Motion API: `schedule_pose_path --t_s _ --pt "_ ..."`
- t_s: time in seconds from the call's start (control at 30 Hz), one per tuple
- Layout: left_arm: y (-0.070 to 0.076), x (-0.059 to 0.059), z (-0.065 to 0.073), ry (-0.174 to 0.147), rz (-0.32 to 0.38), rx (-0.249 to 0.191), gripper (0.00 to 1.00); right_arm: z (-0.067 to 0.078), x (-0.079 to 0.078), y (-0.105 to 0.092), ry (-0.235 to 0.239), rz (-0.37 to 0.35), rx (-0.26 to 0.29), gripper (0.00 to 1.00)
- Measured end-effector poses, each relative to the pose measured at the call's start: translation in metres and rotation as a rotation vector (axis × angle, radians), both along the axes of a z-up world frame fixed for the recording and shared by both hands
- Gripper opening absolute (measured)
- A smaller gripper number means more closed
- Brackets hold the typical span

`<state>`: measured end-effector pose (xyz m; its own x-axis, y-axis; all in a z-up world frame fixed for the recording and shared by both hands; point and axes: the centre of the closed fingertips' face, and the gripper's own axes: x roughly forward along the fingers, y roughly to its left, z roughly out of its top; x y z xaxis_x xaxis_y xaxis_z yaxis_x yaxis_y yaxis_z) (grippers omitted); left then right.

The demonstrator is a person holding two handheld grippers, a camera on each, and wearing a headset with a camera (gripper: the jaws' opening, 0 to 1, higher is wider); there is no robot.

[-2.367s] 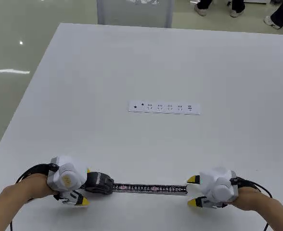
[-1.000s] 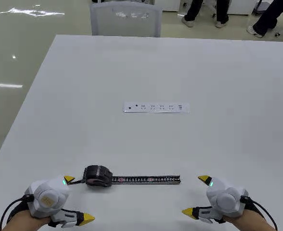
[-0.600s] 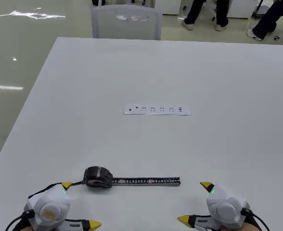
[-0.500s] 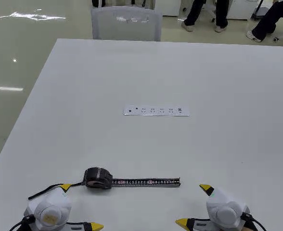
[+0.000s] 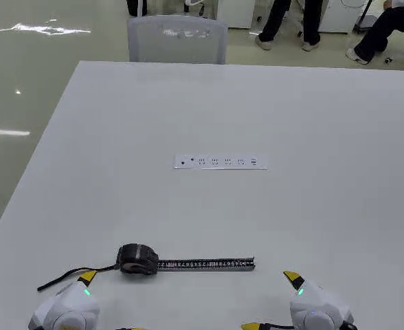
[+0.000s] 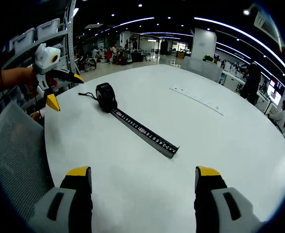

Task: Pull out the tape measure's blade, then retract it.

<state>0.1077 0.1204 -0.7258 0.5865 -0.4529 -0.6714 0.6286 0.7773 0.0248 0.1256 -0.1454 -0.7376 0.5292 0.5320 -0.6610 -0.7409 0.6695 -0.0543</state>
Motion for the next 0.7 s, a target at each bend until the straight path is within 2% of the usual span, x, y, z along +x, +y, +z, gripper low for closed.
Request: schedule_pose_path --t_s 0.33,0.7 --pt "-0.003 0.0 0.008 -0.008 0.034 -0.013 0.99 0.004 -0.007 0.011 0.006 -0.041 0.039 0.9" --pt "0.0 -0.005 0.006 -0.006 0.104 -0.032 0.98 0.012 -0.012 0.019 -0.001 -0.072 0.071 0.9"
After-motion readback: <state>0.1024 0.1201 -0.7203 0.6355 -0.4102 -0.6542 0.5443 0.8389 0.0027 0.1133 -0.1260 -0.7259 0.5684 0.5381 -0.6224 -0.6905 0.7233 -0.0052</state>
